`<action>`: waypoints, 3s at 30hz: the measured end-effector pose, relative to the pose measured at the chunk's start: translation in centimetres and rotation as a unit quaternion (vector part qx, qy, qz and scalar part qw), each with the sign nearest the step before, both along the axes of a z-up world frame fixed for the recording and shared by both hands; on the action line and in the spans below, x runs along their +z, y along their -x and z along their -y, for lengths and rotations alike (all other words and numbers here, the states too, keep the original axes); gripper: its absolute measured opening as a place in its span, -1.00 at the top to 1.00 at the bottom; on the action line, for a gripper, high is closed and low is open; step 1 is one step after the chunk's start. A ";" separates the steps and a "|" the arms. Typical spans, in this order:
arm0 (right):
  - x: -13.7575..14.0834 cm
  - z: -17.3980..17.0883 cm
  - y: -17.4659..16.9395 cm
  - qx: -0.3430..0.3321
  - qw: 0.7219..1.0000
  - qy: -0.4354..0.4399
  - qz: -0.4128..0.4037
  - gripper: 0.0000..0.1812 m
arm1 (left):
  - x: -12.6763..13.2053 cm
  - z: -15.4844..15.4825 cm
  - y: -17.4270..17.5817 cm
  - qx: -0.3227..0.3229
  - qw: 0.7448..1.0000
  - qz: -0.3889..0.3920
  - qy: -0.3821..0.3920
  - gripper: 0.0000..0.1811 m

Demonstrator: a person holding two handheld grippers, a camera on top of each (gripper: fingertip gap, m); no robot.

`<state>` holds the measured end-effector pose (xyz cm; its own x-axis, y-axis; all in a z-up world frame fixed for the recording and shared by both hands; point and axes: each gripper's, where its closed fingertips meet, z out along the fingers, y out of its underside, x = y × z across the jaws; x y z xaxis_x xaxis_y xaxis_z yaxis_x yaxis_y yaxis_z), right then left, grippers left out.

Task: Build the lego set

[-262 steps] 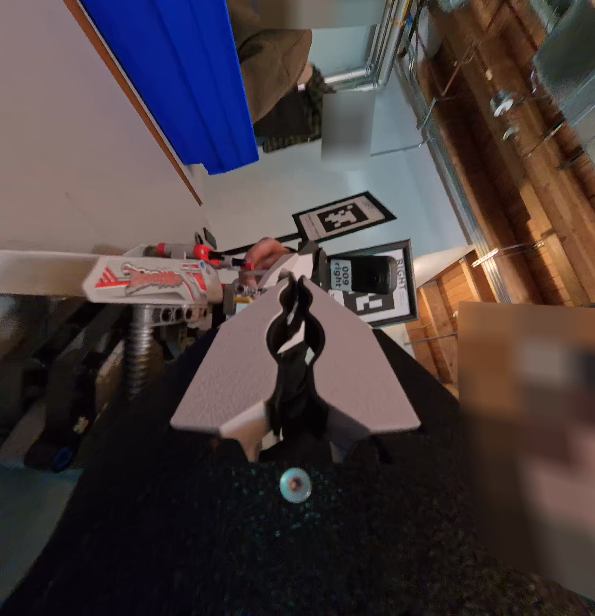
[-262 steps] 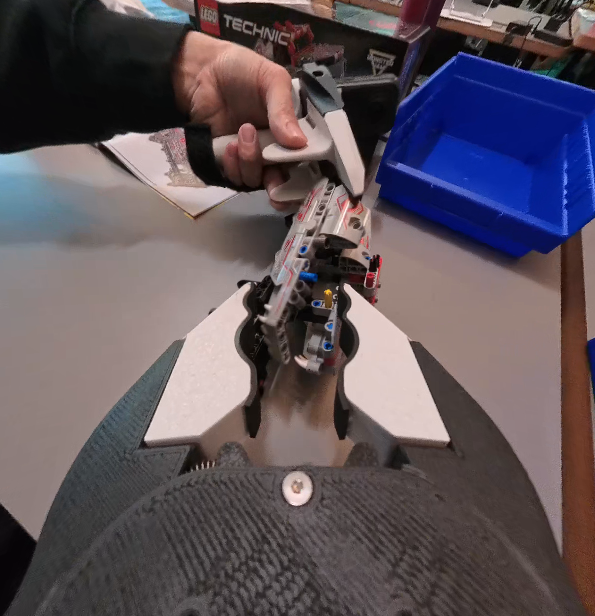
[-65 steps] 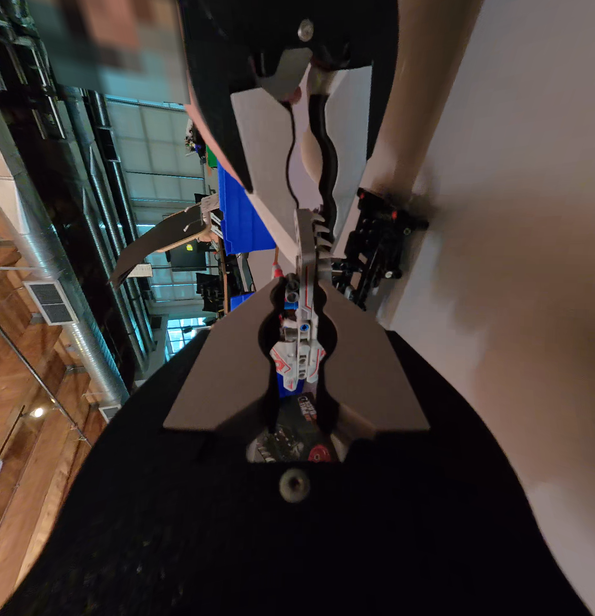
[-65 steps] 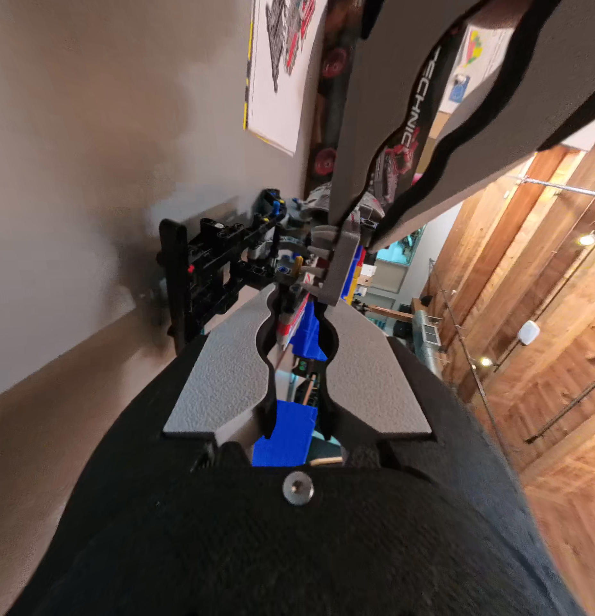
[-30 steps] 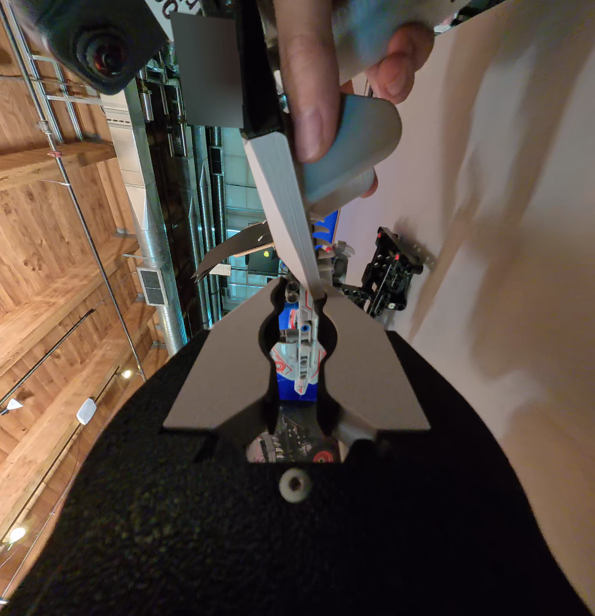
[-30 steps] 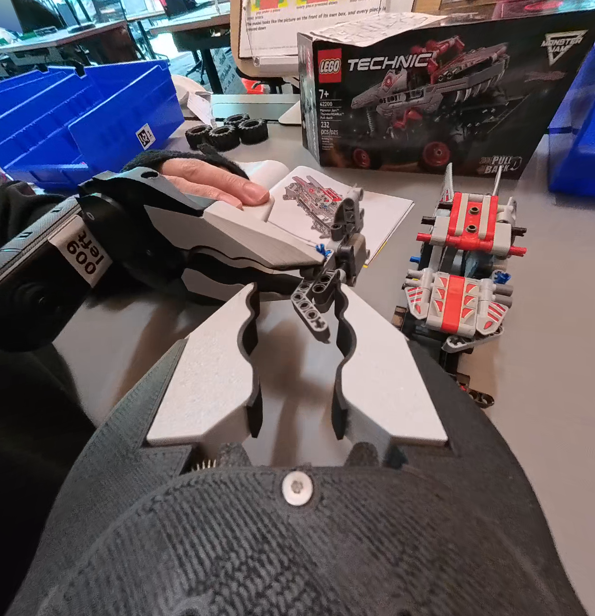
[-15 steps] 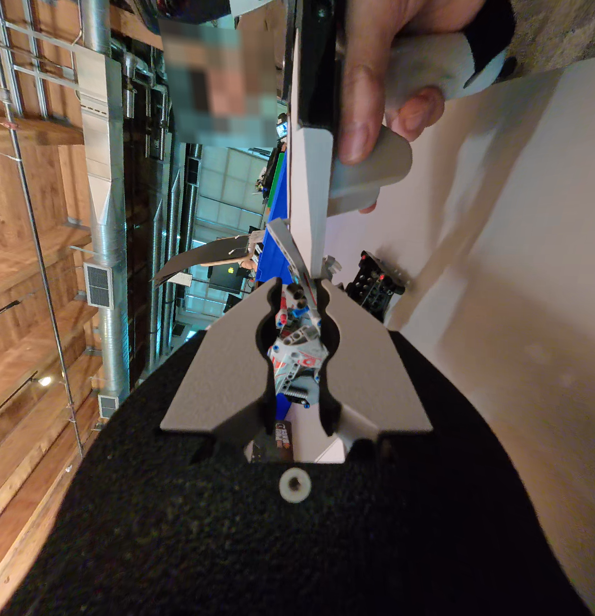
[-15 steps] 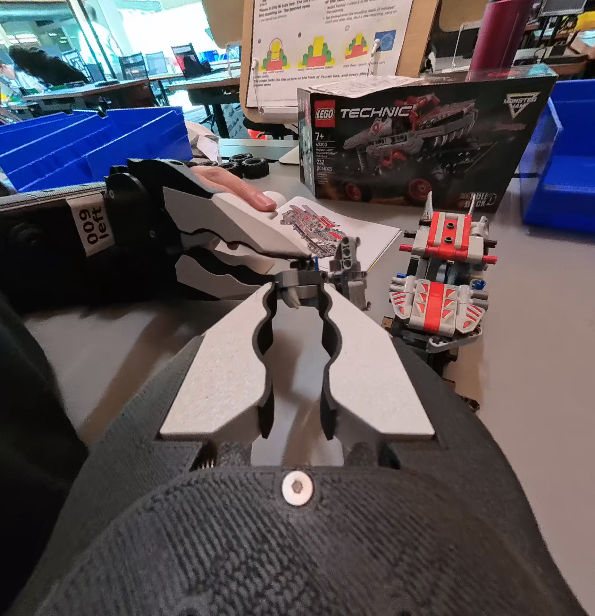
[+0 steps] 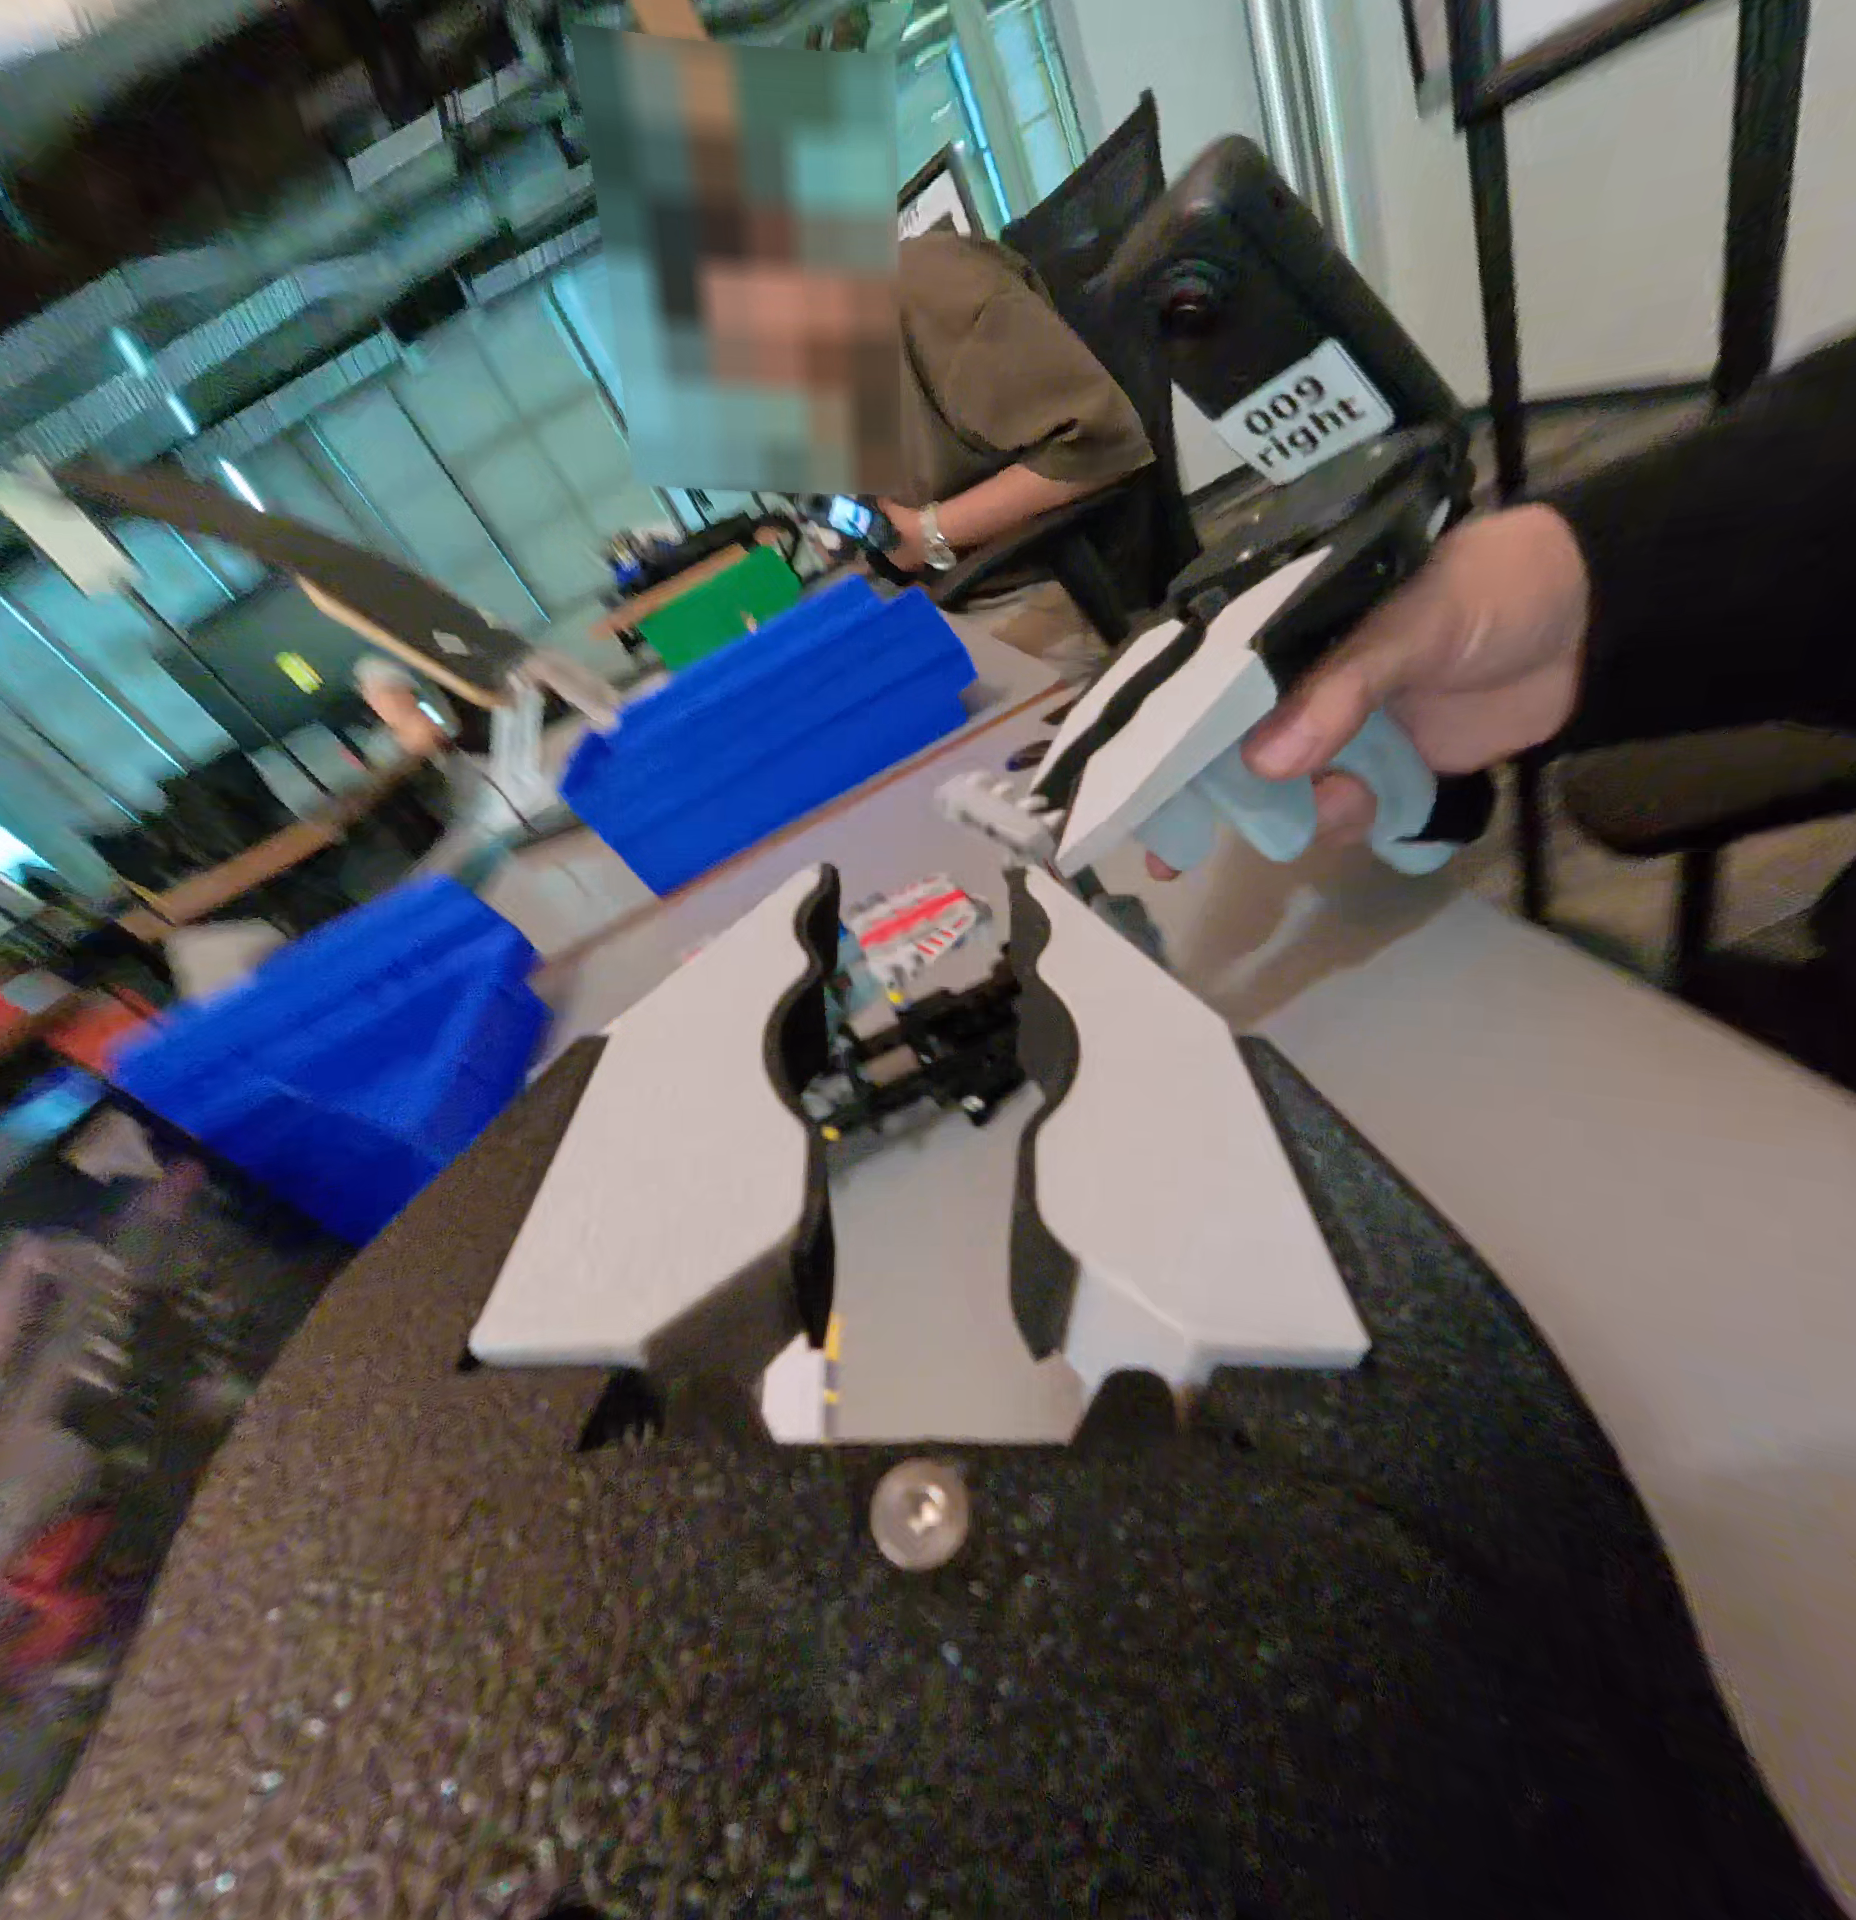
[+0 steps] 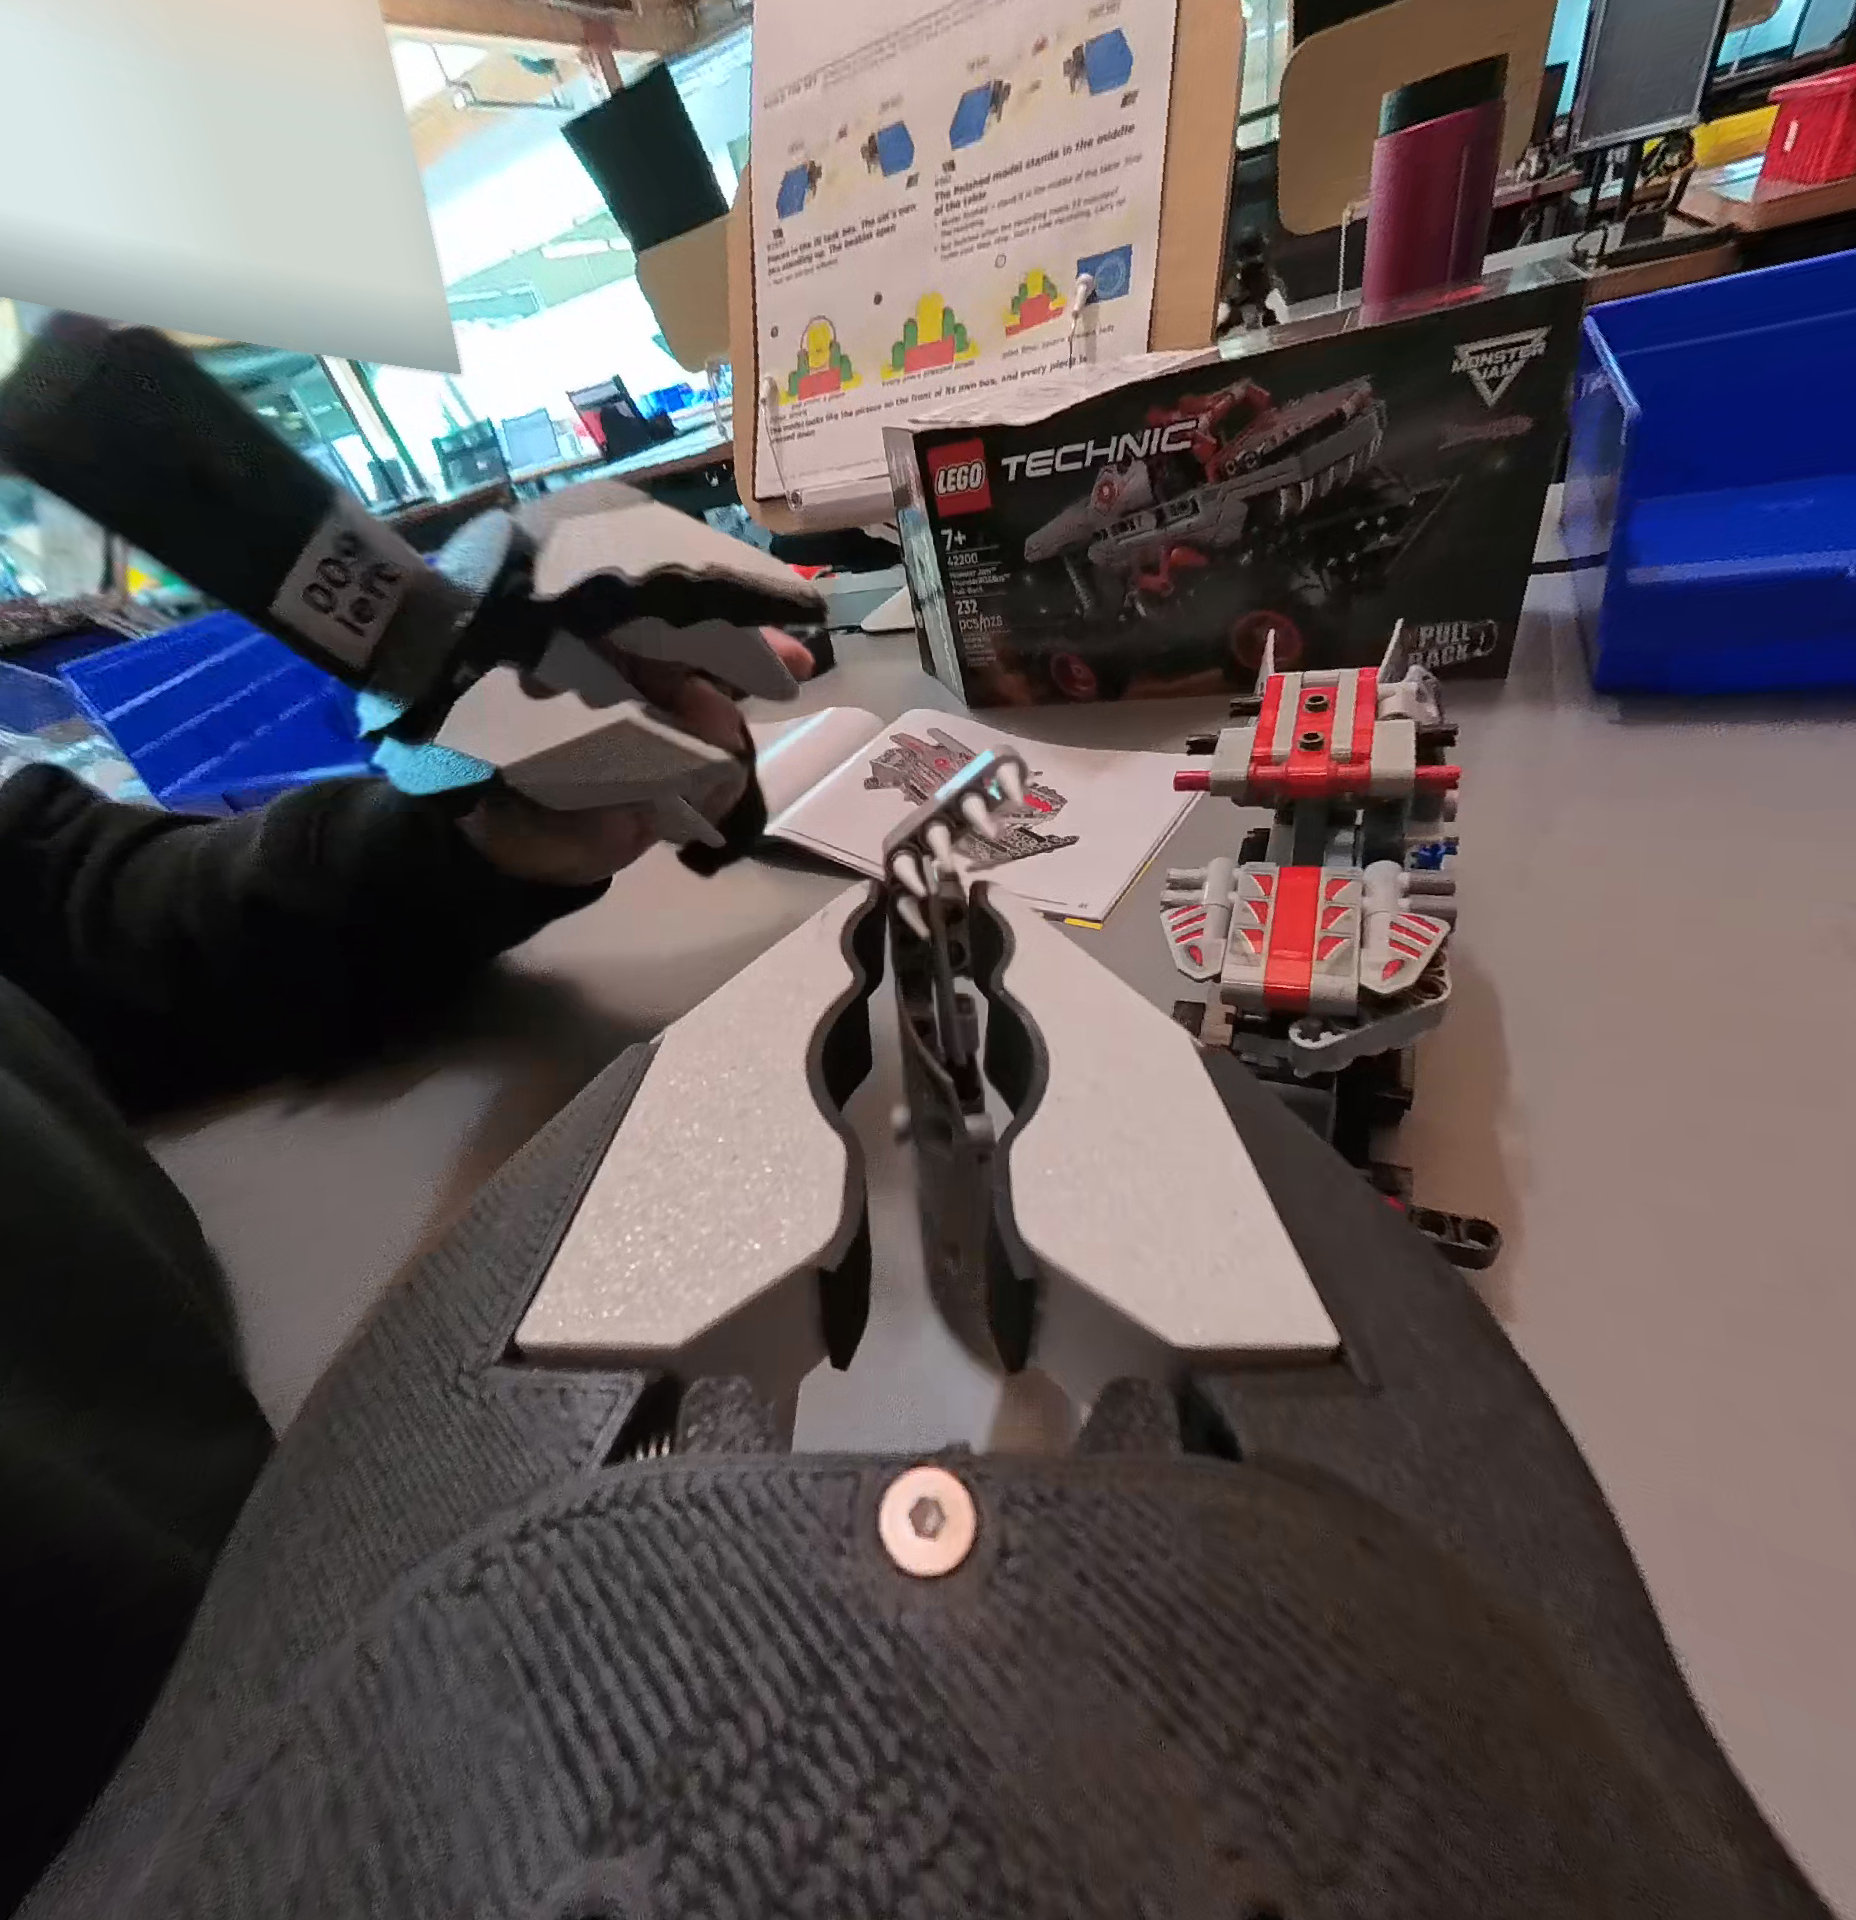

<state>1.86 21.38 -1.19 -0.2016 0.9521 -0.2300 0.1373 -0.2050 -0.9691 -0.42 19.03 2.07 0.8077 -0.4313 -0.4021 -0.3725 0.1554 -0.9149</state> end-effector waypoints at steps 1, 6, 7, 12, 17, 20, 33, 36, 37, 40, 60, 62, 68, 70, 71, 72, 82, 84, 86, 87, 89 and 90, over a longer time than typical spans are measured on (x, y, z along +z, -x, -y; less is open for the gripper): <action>0.3 0.0 0.0 0.000 1.000 0.010 -0.005 0.86 | -0.3 0.0 0.3 -0.007 0.998 0.042 0.037 0.67; 3.9 -0.2 0.2 0.006 0.991 0.113 -0.078 0.86 | -3.5 0.5 0.0 -0.079 0.943 0.213 0.242 0.51; 4.5 -0.2 0.2 0.012 0.987 0.134 -0.091 0.87 | -3.4 0.8 -0.5 -0.110 0.932 0.239 0.249 0.51; 6.3 -0.4 0.3 0.032 0.970 0.195 -0.139 0.86 | -4.5 1.9 -2.4 -0.185 0.896 0.259 0.309 0.59; 7.1 -0.7 -0.1 0.027 0.967 0.194 -0.164 0.87 | -2.5 1.7 -1.7 -0.205 0.900 0.291 0.252 0.93; 7.4 -1.1 -0.7 0.024 0.967 0.186 -0.170 0.86 | -0.5 1.5 -0.3 -0.213 0.892 0.341 0.206 0.94; 4.3 0.3 -1.3 0.066 0.990 0.110 -0.062 0.50 | -0.5 1.6 2.8 -0.249 0.890 0.301 0.236 0.94; 3.8 0.3 -2.1 0.082 0.995 0.050 -0.005 0.32 | -1.6 1.5 4.1 -0.270 0.878 0.272 0.287 0.95; 3.9 -0.2 -2.2 0.070 0.997 0.024 0.011 0.18 | -2.2 1.5 4.5 -0.278 0.873 0.258 0.307 0.95; 5.1 -1.8 -1.7 0.037 0.998 -0.045 0.037 0.18 | -3.7 0.5 5.4 -0.297 0.851 0.238 0.362 0.95; 1.3 -5.8 6.3 0.027 0.959 -0.160 0.232 0.28 | -5.4 -3.6 6.1 -0.389 0.807 0.175 0.408 0.95; 1.3 -4.9 6.4 0.051 0.958 -0.159 0.234 0.39 | -5.3 -3.1 5.9 -0.403 0.807 0.162 0.401 0.95; 0.6 -3.0 6.3 0.103 0.955 -0.117 0.253 0.65 | -4.4 -2.7 5.6 -0.408 0.825 0.134 0.367 0.95; 0.4 -2.9 6.3 0.099 0.955 -0.107 0.258 0.69 | -4.3 -2.6 5.6 -0.409 0.828 0.123 0.363 0.95; 0.4 -2.6 6.2 0.104 0.955 -0.105 0.257 0.73 | -4.3 -2.6 5.6 -0.410 0.828 0.120 0.363 0.95; 0.4 -2.4 6.2 0.109 0.956 -0.101 0.254 0.77 | -4.4 -2.7 5.7 -0.411 0.828 0.118 0.363 0.95; 0.0 -2.5 6.2 0.135 0.961 -0.047 0.239 0.90 | -4.5 -3.7 5.7 -0.377 0.845 0.125 0.357 0.95; -0.1 -2.8 6.2 0.128 0.961 -0.025 0.243 0.90 | -4.3 -3.8 5.7 -0.364 0.855 0.132 0.345 0.95; 0.2 -3.0 6.2 0.120 0.965 -0.001 0.234 0.90 | -3.9 -4.1 5.7 -0.347 0.868 0.142 0.326 0.94; 0.5 -3.0 6.2 0.117 0.966 0.013 0.228 0.90 | -3.6 -4.0 5.6 -0.344 0.871 0.149 0.317 0.94; 1.2 -2.9 6.1 0.119 0.969 0.041 0.213 0.91 | -3.0 -3.6 5.5 -0.349 0.870 0.159 0.309 0.94; 1.6 -2.8 6.1 0.123 0.970 0.048 0.203 0.91 | -2.7 -3.1 5.4 -0.362 0.862 0.166 0.314 0.95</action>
